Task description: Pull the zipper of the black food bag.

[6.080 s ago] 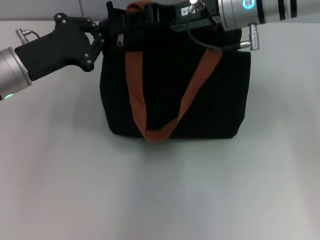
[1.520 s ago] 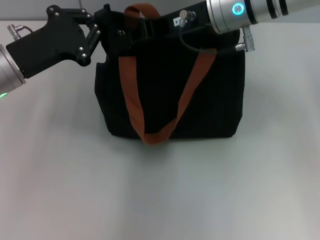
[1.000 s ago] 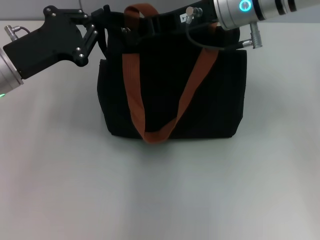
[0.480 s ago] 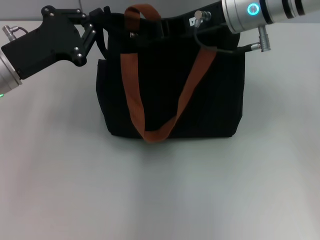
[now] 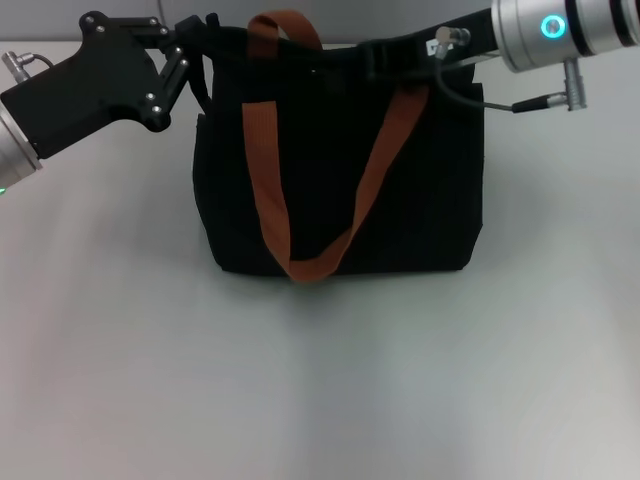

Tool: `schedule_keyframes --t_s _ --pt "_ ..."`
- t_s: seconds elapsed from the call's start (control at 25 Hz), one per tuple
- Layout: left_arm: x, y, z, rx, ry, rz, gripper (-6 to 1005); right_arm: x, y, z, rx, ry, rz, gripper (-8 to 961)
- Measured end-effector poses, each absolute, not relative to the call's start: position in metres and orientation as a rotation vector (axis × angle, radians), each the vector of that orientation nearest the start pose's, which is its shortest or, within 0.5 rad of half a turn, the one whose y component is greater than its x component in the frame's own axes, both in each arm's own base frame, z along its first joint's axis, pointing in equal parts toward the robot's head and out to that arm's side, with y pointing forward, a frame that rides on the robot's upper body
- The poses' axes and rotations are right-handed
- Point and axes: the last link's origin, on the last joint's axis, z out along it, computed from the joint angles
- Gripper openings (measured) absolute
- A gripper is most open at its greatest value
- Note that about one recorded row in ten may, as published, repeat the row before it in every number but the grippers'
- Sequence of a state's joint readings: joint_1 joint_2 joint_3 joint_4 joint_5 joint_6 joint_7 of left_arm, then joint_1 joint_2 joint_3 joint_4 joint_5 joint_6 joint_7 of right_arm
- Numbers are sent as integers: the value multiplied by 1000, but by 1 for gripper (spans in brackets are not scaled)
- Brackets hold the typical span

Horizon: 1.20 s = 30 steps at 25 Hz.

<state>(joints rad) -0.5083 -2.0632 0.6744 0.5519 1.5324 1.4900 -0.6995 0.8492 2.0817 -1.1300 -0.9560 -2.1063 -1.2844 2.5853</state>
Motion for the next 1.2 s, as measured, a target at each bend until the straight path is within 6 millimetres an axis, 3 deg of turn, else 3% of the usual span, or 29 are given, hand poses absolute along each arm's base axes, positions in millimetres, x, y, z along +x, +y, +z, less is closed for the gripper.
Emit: schedule_keyframes --t_s 0.84,1.2 --pt "-252 355 37 -2236 78 -843 86 151 404 16 -2454 1352 429 36" --pt "-252 355 38 -2236 81 -845 88 151 402 20 -2453 1353 452 46"
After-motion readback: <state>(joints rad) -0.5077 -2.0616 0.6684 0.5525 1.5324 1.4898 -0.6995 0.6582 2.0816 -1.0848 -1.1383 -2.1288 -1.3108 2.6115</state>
